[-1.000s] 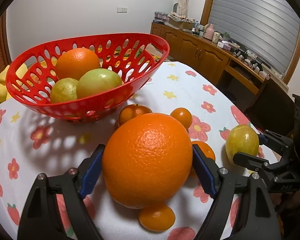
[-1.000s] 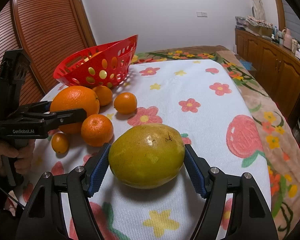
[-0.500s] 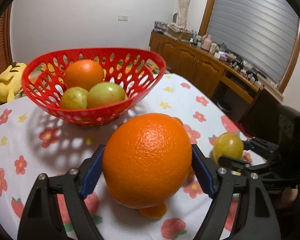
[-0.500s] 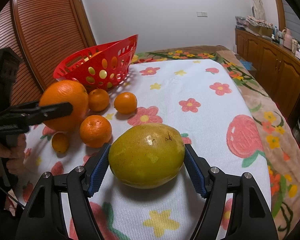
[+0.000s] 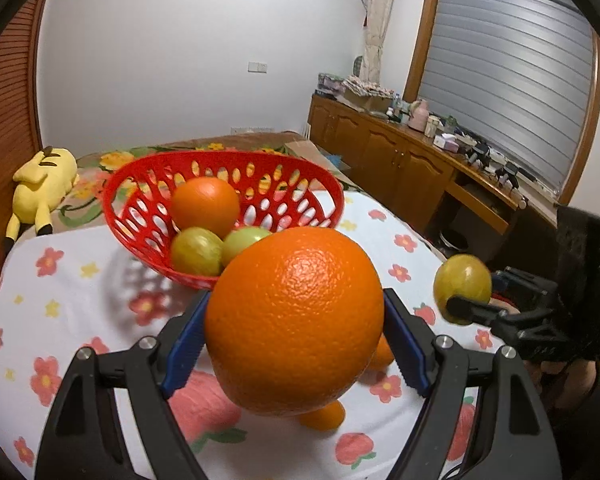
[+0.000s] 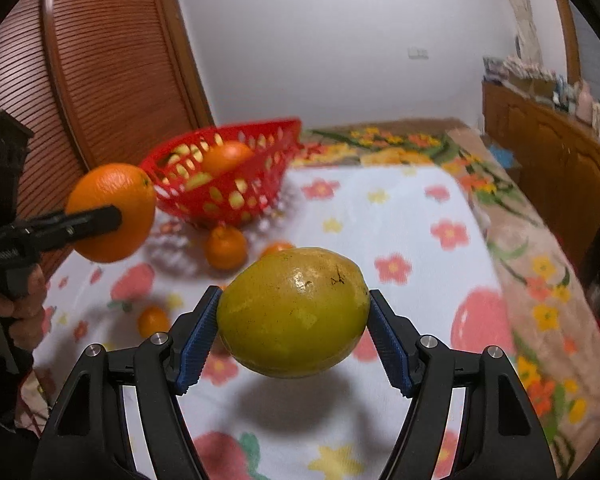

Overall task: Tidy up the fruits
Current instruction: 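Lift and carry the mango with the right tool while the left tool carries the orange to the basket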

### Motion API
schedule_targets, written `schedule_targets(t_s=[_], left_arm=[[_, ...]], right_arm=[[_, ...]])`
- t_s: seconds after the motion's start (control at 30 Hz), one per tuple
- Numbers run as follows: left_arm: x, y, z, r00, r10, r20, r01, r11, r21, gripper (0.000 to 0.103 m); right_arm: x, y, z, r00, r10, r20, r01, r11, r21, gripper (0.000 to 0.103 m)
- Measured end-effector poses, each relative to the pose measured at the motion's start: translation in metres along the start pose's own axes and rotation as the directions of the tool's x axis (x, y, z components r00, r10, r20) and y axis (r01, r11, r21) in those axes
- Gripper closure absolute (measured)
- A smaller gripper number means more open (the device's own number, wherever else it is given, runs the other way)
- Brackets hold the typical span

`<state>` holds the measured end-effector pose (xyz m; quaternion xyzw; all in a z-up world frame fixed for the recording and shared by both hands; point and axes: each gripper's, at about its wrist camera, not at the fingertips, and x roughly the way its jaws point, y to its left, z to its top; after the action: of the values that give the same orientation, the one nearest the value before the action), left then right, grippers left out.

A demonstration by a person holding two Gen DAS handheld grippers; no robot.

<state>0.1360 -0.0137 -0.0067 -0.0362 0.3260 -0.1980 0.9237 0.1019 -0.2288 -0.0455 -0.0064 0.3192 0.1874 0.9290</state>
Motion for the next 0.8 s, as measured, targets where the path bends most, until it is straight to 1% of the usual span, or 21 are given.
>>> schedule_targets(t_s=[0.2, 0.4, 0.57, 0.8], left_arm=[[-0.012, 0.013, 0.013, 0.999, 0.025, 0.035, -0.024, 1.000, -0.004, 0.022], [-0.014, 0.024, 0.030, 0.997, 0.048, 0.057, -0.049, 0.999, 0.011, 0.022], [-0.005, 0.042, 0.044, 0.995, 0.077, 0.061, -0.077, 0.997, 0.006, 0.022], [0.026, 0.064, 0.052, 0.995, 0.098, 0.021, -0.098, 0.995, -0.012, 0.022]], right_arm=[[-0.005, 0.016, 0.033, 0.999, 0.018, 0.040, -0.016, 0.998, -0.056, 0.029], [0.006, 0.029, 0.061, 0.998, 0.043, 0.048, -0.038, 0.994, -0.102, 0.029], [0.025, 0.039, 0.085, 0.997, 0.061, 0.040, -0.054, 0.988, -0.146, 0.029], [0.056, 0.047, 0.107, 0.996, 0.084, 0.011, -0.080, 0.977, -0.196, 0.029]])
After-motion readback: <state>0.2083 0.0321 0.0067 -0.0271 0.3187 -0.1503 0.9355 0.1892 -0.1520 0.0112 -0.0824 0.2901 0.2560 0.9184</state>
